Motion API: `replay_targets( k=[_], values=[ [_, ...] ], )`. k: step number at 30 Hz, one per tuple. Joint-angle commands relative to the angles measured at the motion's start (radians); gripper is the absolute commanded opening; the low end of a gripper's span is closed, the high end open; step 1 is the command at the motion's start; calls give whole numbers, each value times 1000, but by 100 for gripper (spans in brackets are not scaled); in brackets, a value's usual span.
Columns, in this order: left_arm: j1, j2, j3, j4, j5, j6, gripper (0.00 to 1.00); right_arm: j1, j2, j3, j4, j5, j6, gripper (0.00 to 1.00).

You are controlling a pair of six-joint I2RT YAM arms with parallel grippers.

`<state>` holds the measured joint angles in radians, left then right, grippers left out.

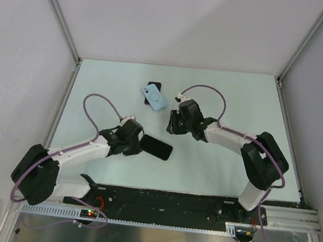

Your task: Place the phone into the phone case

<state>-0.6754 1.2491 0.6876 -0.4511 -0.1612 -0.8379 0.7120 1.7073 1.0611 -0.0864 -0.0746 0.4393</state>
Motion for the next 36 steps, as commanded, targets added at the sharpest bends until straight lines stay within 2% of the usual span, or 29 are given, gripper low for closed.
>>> replay_targets(
  k=[1,5,10,17,23,29,36],
  values=[
    [-16,-38,-96,29,-24,-125,4,-7,84,83,-14,-10,-37,30],
    [-17,-17,-113,67,-15,-146,0,-4,140,111,-53,12,-19,18],
    [-9,49,-71,85,-41,-129,0,33,166,109,-103,60,-7,14],
    [46,156,-13,97,-41,-79,0,98,140,49,-149,118,48,12],
    [88,269,78,106,-20,-7,0,142,17,-107,-130,106,132,12],
    [91,353,199,116,43,80,0,248,-94,-204,-109,116,212,12],
    [86,399,258,136,138,154,0,223,-176,-219,-134,177,218,15]
  ],
)
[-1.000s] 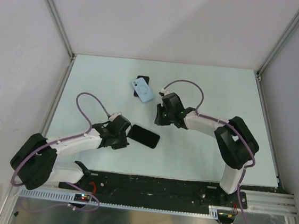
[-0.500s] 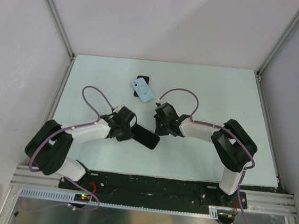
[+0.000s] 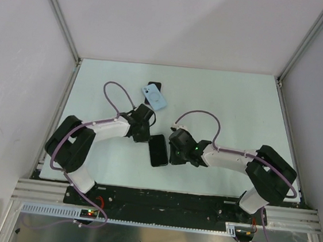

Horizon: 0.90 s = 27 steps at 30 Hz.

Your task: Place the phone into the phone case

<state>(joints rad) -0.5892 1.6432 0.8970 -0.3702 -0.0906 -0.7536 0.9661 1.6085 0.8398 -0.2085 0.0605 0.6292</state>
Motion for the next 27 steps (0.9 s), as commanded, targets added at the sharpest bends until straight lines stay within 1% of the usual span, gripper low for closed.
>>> replay_targets(
  k=[1,3,6,8,10,16,27],
  values=[
    [-1,4,51,58,75,79,0,-52,-93,2,-17,48,27,16],
    [-1,4,55,65,99,94,1,-96,-123,2,0,47,19,20],
    [-2,12,66,73,141,115,3,-157,-136,21,57,12,-11,32],
    [-6,22,75,78,164,125,3,-182,-105,69,67,-3,-41,37],
    [-10,36,84,81,178,131,4,-198,-64,117,69,-6,-64,39],
    [-22,70,108,88,210,139,4,-230,45,202,62,-3,-80,39],
    [-44,108,123,93,225,128,1,-235,164,243,57,6,-82,29]
  ],
)
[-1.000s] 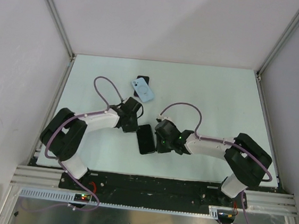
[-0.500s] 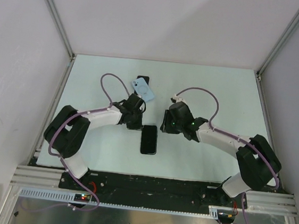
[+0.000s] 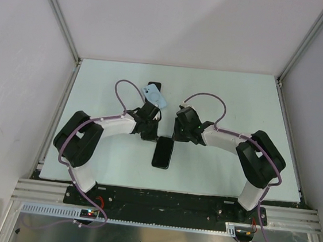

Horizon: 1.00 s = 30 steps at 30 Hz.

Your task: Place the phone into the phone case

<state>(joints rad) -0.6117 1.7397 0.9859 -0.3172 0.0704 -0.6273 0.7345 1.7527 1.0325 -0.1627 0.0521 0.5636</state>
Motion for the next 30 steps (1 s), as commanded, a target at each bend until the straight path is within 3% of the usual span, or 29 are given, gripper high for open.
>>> replay_targets(
  k=[1,11,17,19,25,30],
  values=[
    [-22,12,34,41,63,1,1,-2,23,51,8,15,-15,28],
    [-21,20,40,41,67,0,0,22,-3,40,-38,48,-12,27],
    [-21,25,40,40,67,-1,0,-3,-77,-35,0,14,6,48],
    [-22,27,41,40,69,-1,0,-16,-104,-64,26,-11,11,50],
    [-21,32,45,41,70,-1,0,-26,-91,-83,71,-92,14,35],
    [-22,33,46,39,72,1,0,-26,-60,-83,94,-119,22,31]
  ],
)
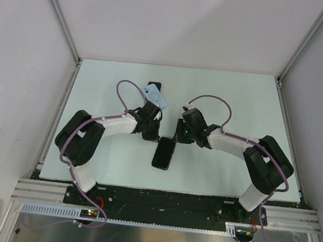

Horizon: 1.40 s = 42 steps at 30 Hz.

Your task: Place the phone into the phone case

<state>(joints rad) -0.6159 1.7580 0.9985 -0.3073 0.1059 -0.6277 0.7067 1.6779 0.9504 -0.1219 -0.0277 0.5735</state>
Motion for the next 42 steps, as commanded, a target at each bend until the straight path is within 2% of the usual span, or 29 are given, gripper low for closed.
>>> replay_targets(
  k=[1,29,33,38,42],
  values=[
    [-18,16,34,29,37,2,0,1,17,-2,48,-40,13,30],
    [-17,38,48,28,47,5,0,15,5,-12,-38,48,5,25],
    [-17,42,48,28,47,6,0,18,15,-13,-35,47,3,22],
    [-17,42,50,29,48,7,0,27,32,-10,-41,52,5,12],
    [-16,49,56,29,53,7,0,48,46,-12,-61,69,7,9]
  ],
)
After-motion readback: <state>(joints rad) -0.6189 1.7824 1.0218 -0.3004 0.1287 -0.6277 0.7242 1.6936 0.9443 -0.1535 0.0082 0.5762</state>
